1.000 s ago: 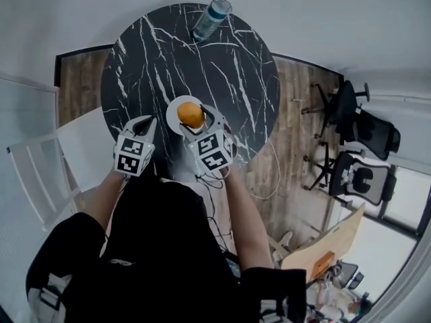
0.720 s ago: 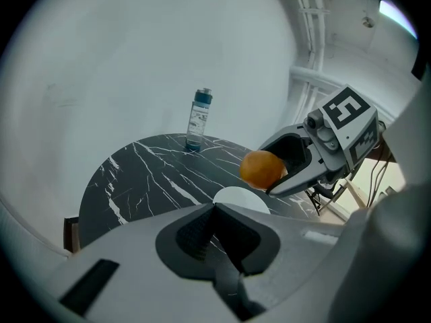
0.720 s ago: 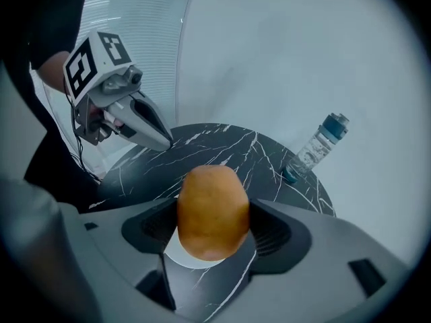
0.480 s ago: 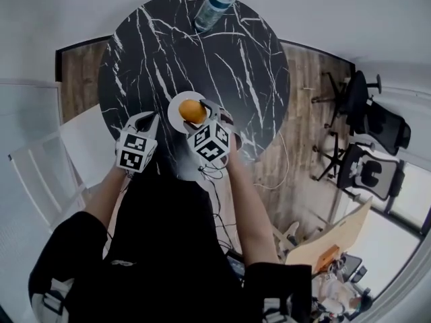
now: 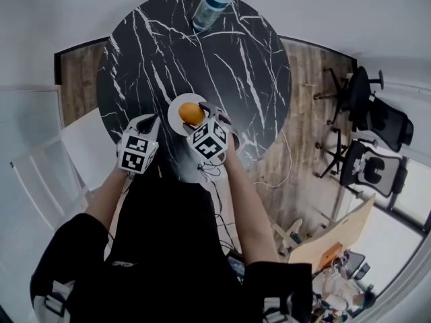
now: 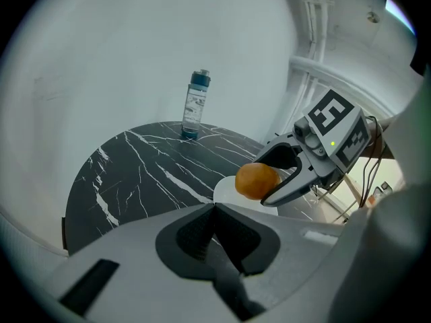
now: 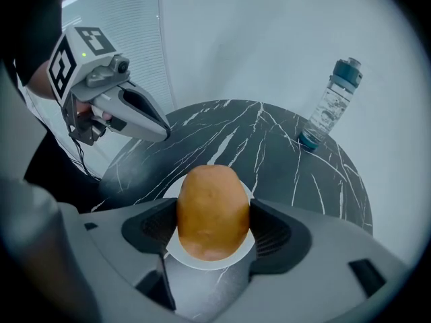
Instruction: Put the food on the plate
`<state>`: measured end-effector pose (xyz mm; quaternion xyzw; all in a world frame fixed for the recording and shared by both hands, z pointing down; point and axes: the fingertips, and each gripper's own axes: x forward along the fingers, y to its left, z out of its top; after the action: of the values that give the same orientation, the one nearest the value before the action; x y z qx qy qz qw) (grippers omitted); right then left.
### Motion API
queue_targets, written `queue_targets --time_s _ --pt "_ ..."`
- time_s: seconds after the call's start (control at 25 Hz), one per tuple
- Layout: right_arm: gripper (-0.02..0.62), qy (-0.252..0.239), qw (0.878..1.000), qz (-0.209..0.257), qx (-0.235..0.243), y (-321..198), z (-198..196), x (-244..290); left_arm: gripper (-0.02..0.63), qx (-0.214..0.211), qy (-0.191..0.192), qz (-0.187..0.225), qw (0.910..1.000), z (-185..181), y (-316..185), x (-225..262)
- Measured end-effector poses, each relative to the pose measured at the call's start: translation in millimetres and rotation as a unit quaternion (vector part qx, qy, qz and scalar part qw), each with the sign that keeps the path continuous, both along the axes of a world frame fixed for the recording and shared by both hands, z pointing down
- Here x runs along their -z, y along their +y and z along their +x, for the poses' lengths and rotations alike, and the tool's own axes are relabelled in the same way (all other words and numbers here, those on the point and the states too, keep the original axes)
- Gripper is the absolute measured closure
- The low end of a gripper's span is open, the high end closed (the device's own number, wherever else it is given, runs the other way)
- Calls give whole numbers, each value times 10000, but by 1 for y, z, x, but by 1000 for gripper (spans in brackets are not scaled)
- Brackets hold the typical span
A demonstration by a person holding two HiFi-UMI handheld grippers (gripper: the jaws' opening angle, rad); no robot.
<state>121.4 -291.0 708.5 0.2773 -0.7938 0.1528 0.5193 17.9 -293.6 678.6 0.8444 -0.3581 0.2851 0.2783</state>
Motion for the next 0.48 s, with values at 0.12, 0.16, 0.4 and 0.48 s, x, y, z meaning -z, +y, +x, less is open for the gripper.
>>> queue_targets --time_s 0.12,0.16,0.4,0.48 --pt "270 -35 9998 -149 -120 1 1 -6 606 -36 -8 -23 10000 0 -1 -1" --pt "270 -55 9997 -192 -155 1 1 -8 606 -39 -11 -26 10000 -1 -2 -1" --pt "270 -80 9993 -257 -241 1 1 -13 606 -15 -43 -61 10000 -5 -1 -3" --pt "270 -80 9994 -263 -229 2 0 -13 606 -5 -52 -63 10000 -6 0 -2"
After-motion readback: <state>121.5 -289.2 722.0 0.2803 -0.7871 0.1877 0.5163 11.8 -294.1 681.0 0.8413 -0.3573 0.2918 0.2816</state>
